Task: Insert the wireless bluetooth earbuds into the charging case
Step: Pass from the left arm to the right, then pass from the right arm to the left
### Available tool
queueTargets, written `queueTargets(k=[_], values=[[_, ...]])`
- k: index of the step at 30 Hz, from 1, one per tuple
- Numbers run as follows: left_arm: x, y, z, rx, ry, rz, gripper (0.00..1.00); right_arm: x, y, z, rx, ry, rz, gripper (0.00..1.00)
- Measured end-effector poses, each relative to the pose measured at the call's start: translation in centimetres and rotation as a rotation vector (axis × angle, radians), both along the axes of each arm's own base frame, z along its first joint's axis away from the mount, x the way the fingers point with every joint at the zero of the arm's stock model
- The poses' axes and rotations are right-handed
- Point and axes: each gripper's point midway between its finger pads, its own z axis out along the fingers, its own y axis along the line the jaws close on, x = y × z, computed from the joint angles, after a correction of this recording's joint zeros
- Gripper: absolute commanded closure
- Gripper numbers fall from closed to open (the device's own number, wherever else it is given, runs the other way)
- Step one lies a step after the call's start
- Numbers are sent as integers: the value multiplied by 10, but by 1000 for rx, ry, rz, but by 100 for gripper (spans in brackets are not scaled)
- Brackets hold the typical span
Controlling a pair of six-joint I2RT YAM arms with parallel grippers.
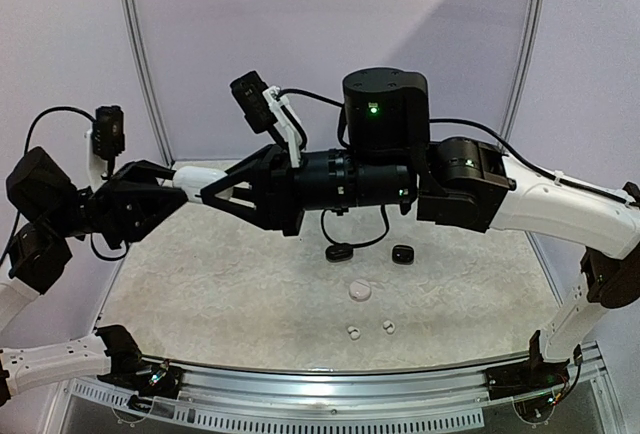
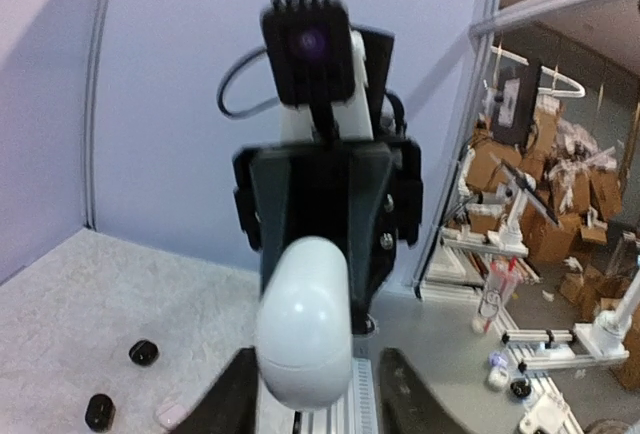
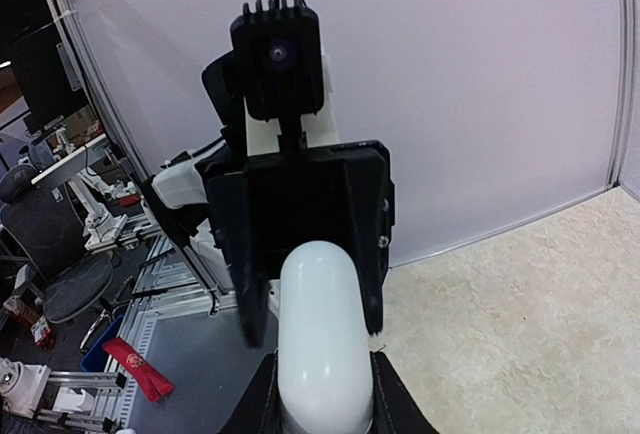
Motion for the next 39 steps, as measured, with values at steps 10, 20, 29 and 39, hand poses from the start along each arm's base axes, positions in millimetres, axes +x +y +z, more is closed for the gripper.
queueTargets(k=[10, 20, 29, 39], values=[[-7, -5, -49, 234, -106, -45, 51, -2, -4, -2, -45, -101, 11, 100], [-9, 2, -18, 97, -160, -1, 58, -5, -5, 3, -39, -147, 33, 100], [0, -4, -6, 46, -111, 10, 64, -5, -4, 4, -41, -153, 37, 100], [-3, -8, -4, 36, -101, -19, 90, -5, -3, 1, -54, -152, 38, 100]])
